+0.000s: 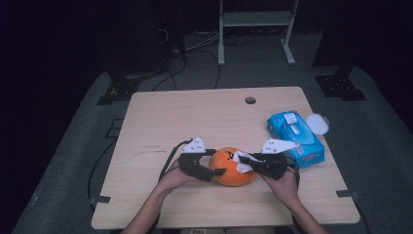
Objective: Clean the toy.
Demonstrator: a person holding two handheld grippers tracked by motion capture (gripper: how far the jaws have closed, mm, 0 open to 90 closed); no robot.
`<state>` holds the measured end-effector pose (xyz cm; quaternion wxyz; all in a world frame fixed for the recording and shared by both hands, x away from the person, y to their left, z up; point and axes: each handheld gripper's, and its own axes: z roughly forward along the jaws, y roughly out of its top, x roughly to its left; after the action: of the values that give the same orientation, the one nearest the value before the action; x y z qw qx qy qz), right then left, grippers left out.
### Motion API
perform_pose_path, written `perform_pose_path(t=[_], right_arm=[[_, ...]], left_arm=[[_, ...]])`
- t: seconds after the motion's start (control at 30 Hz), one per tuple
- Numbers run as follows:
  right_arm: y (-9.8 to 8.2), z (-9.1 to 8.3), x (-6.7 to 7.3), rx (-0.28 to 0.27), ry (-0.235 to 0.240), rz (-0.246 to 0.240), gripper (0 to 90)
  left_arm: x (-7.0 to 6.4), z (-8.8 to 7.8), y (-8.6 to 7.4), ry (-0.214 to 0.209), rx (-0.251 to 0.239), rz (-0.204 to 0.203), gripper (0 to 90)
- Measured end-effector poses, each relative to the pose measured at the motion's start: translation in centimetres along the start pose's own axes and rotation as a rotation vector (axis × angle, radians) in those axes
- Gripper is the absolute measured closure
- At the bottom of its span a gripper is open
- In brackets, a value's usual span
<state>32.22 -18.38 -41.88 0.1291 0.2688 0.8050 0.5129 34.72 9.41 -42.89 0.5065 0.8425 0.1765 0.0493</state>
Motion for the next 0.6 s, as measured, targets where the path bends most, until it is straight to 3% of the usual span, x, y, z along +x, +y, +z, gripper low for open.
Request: perform_pose_path(t=[0.07, 0.23, 0.33, 0.5, 0.6], right_arm=[[0.2, 0.0, 0.4, -0.008, 0.003, -0.013, 80.9], [1.3, 0.3, 2.4, -0.041, 0.075, -0.058, 80.9], [1.8, 0.8, 3.4, -0.039, 0.073, -0.103, 81.0], [1.6, 0.5, 2.5, -0.04, 0.047, -0.076, 81.1], [1.1, 0.1, 1.5, -0.025, 0.0, -0.056, 81.0]], left_arm=[[-0.3, -0.1, 0.1, 0.004, -0.002, 0.047, 27.5], [-1.6, 0.3, 0.6, 0.007, -0.002, 0.159, 32.4], [-2.3, 0.5, 0.8, 0.012, 0.009, 0.22, 33.5], [-2.3, 0.4, 0.7, 0.011, 0.016, 0.241, 33.9], [-1.8, 0.2, 0.3, 0.011, 0.031, 0.236, 33.8]])
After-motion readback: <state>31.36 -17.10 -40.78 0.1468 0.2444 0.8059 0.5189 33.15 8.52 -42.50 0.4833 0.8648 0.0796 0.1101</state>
